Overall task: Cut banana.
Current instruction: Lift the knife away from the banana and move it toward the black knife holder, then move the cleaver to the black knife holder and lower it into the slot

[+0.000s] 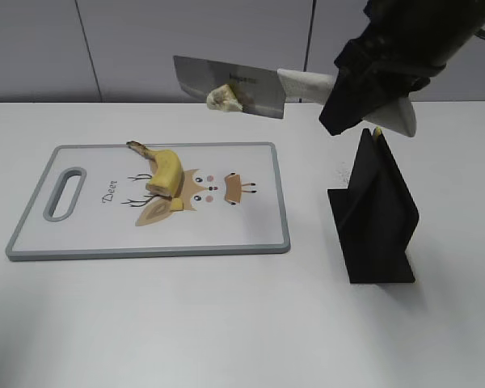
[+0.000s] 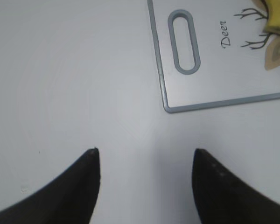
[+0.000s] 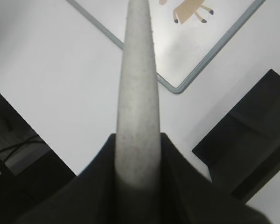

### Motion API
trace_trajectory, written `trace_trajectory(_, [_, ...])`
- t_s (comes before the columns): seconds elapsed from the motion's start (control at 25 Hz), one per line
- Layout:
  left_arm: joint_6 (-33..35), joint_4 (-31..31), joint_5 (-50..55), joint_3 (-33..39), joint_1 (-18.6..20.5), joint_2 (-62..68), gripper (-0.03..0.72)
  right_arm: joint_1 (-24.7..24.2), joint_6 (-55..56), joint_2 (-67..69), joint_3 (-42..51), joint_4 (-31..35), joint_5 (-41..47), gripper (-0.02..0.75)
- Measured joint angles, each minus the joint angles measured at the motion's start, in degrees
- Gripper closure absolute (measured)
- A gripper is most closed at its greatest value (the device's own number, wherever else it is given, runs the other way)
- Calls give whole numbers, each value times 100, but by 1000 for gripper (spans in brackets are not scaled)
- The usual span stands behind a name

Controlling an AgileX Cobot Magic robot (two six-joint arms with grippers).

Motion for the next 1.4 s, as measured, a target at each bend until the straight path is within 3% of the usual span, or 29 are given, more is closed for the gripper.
trace_trajectory(0.68, [-17,-74,29,2398,0,-3798,96,0,1528,-1919,2181,-124,-1802,565])
trace_trajectory(1.4, [-17,-126,543,2802,0,-6258,97,0,4059,-3454,3481,-1782,-2284,565])
